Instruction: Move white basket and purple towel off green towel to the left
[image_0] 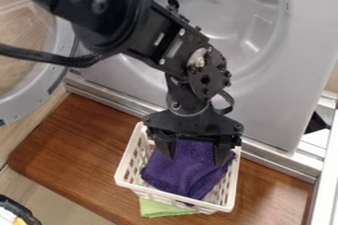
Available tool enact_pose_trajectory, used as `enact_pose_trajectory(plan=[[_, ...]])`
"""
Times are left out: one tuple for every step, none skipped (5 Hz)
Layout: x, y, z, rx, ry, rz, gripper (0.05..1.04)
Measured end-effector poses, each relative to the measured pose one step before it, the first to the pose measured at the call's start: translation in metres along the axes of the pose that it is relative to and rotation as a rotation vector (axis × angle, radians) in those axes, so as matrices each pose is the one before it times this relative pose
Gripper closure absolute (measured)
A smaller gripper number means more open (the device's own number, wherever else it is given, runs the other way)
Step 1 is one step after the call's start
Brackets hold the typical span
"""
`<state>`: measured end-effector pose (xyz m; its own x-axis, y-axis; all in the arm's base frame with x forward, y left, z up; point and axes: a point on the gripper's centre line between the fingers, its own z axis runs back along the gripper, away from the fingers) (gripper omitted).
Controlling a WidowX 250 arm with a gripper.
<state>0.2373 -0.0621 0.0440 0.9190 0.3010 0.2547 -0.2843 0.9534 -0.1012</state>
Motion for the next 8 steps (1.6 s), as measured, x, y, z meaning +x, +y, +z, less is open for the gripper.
enact_pose_trajectory(plan=[[-0.00284,0.00153,-0.00338,0.0098,0.0157,0.0064,0.083],[-0.00378,-0.01068,0.00053,-0.0010,0.0009,-0.0286,0.083],[0.00078,-0.01237,-0.00186,-0.0067,0.0076,-0.0221,0.083],[0.00190,-0.01285,-0.00262,0.0112,-0.0028,-0.0227,0.083],[0.00251,-0.00568,-0.01208,0.0356,0.0155,0.0085,0.083],[0.00098,-0.00684,-0.01662,0.0665,0.0364,-0.0041,0.083],[0.00202,-0.00427,-0.01497,0.0282,0.0241,0.0237,0.084],[0.00069,-0.00433,-0.01490,0.0224,0.0276,0.0076,0.083]])
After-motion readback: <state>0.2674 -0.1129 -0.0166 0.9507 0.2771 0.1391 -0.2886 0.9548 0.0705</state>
